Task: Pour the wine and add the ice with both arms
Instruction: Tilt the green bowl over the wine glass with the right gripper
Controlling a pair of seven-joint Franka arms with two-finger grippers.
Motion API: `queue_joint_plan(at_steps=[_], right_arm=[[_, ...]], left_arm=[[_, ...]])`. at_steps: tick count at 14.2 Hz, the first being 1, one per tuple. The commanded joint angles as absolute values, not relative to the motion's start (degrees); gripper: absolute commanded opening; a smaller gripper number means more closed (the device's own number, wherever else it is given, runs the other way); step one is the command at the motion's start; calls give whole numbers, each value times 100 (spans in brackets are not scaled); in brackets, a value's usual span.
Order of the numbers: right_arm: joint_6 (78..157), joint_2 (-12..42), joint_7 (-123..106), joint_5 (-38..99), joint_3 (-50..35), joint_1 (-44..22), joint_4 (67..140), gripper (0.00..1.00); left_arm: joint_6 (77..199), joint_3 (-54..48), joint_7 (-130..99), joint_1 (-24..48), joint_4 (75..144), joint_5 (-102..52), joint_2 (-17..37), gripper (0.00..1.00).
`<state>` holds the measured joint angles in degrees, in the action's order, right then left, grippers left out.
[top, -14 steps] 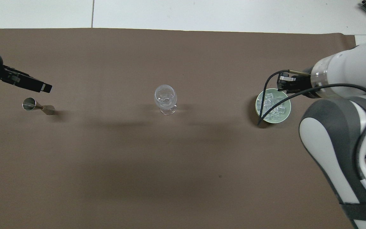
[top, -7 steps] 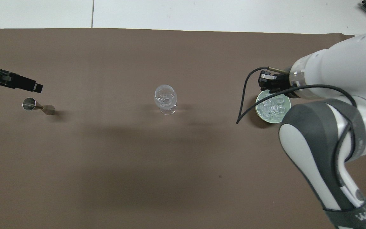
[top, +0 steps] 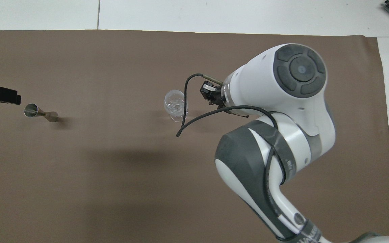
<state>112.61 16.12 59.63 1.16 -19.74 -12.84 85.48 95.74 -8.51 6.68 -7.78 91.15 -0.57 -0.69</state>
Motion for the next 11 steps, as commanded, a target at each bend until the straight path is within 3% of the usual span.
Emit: queue_joint_plan(at_steps=[1,3,11], right_arm=[[11407,2196,6475,97,-1978,-1528,7894,0],[11470,2442,6740,-17,-1986,-1652,7621,0],[11610,2681,6750,-377,-1995,-1925,7690,0]], left_arm=[[9476,-782,554,-782,9202,27,-158,100],[9422,-765,432,-791,9080,9,-149,100],[9018,-756,-97,-791,8825,18,-141,100]])
